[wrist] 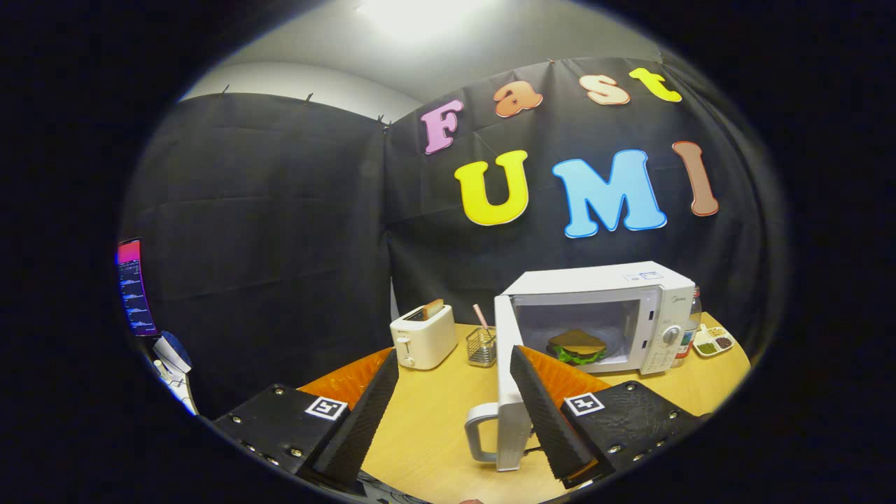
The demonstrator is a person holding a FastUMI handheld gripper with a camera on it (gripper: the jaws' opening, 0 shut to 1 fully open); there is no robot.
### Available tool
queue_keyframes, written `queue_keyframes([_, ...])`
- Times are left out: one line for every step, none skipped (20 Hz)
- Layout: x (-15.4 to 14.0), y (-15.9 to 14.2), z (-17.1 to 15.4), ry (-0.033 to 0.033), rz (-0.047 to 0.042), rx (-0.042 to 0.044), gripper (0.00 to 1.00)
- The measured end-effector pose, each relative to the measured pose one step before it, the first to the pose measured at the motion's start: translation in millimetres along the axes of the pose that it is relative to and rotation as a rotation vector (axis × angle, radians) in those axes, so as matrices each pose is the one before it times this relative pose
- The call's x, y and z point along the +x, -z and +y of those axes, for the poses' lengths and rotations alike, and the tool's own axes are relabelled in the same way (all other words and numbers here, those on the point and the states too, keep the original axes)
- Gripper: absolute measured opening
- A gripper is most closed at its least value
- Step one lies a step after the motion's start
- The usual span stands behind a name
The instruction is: Open the microwave, put the food inside, and close the microwave door.
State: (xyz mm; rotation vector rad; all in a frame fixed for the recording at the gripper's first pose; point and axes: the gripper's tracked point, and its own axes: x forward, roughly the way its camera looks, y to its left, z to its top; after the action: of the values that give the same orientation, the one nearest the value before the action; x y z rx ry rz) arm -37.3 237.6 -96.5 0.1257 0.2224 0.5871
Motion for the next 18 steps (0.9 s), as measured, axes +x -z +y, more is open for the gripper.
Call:
queue_keyframes([-0.47, 6.33, 7.85, -0.02291, 0.00995, -0.00387, 0.97])
queue_keyframes([0.39, 4.38, 6.72, -0.02191, 0.01317, 0.00047, 0.97])
queue_keyframes([1.57, 6.81, 6.8, -0.02354, 0.01531, 0.00618, 0.97])
queue_keyframes([0.45, 8.11, 5.16, -0.01891, 0.01675, 0.00755, 0.97])
queue_keyframes([1.95, 9.97, 7.18, -0.0245, 0.02161, 0.00598, 0.96])
queue_keyframes([4.55, 9.38, 2.36, -0.01123, 0.02547, -0.00555, 0.92])
queue_keyframes([3.3, 10.15, -2.12, 0.00115, 0.02524, -0.01119, 0.73])
queue_keyframes([3.83, 7.8, -3.06, 0.0053, 0.01975, -0.01335, 0.56])
queue_keyframes([3.79, 8.95, -2.54, 0.00389, 0.02185, -0.01245, 0.39])
queue_keyframes([3.46, 7.43, -7.6, 0.03188, 0.01717, -0.01653, 0.22])
queue_keyframes([2.18, 8.25, -6.96, 0.01527, 0.01741, -0.01312, 0.01])
queue_keyframes([5.78, 8.4, -1.13, -0.01148, 0.0308, -0.00039, 0.02])
queue_keyframes([4.55, 6.36, -3.76, 0.00748, 0.0195, -0.00222, 0.02])
queue_keyframes([2.98, 2.74, -8.16, 0.01637, 0.00886, 0.00105, 0.02])
queue_keyframes([2.25, 2.8, -8.03, 0.01016, 0.00902, 0.0102, 0.02])
queue_keyframes([1.47, 1.27, -5.76, 0.00073, 0.00722, 0.01749, 0.02])
queue_keyframes([1.96, 2.03, -0.38, -0.00858, 0.00709, 0.01043, 0.01])
queue_keyframes([-1.72, -0.02, -3.97, 0.01025, 0.00133, -0.01156, 0.01])
